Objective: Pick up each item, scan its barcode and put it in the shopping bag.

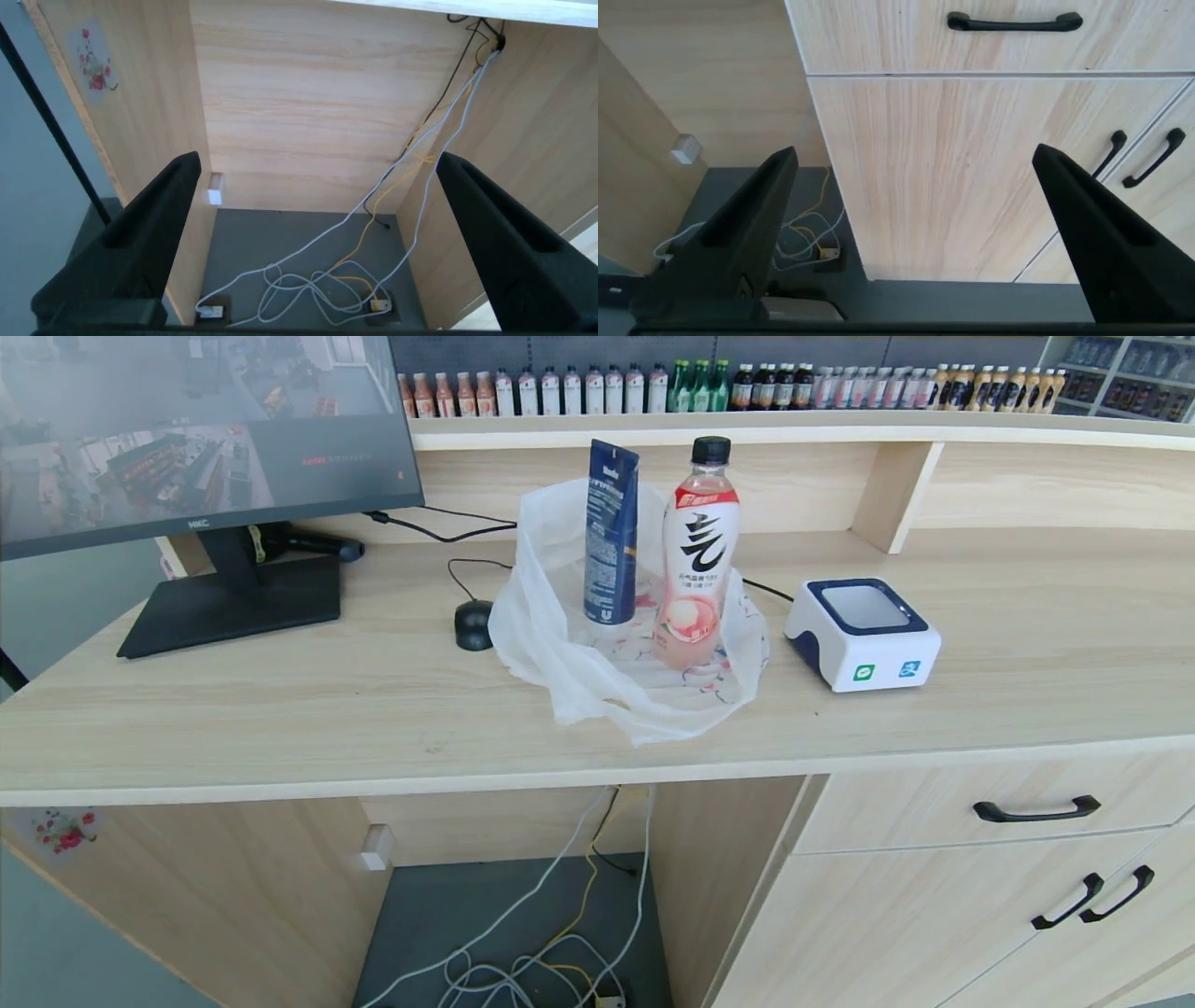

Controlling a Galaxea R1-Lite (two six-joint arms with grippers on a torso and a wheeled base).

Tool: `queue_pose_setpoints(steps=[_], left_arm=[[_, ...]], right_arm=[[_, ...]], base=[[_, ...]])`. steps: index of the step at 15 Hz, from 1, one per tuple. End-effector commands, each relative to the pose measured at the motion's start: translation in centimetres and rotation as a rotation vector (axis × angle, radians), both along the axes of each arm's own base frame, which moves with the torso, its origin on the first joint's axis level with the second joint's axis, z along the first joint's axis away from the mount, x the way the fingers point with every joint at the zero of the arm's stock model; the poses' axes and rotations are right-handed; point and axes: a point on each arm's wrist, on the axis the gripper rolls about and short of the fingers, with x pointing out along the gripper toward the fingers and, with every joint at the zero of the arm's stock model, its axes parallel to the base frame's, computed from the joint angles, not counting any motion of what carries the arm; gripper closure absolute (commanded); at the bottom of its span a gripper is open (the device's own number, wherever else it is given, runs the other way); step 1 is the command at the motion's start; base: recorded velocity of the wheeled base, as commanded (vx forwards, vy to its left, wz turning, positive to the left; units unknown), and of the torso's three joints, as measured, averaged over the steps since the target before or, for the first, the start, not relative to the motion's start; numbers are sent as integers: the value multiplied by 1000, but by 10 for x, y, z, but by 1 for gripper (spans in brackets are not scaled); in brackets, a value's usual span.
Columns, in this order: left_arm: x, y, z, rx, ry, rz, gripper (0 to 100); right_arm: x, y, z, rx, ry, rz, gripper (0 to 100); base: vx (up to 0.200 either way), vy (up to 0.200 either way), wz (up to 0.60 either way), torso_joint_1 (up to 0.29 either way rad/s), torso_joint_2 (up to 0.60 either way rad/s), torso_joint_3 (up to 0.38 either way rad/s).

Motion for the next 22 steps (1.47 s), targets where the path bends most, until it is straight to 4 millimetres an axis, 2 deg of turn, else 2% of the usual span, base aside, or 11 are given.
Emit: queue_pose_setpoints(steps=[1, 22], left_arm=[[0, 0, 0, -1, 0, 1, 0], [0, 0, 0, -5, 0, 1, 0]], right_arm=[[0, 0, 0, -18, 6, 4, 0], [0, 0, 0, -21, 6, 6, 0]], base=[[0, -200, 0, 27, 7, 2], [0, -200, 0, 1, 2, 3]])
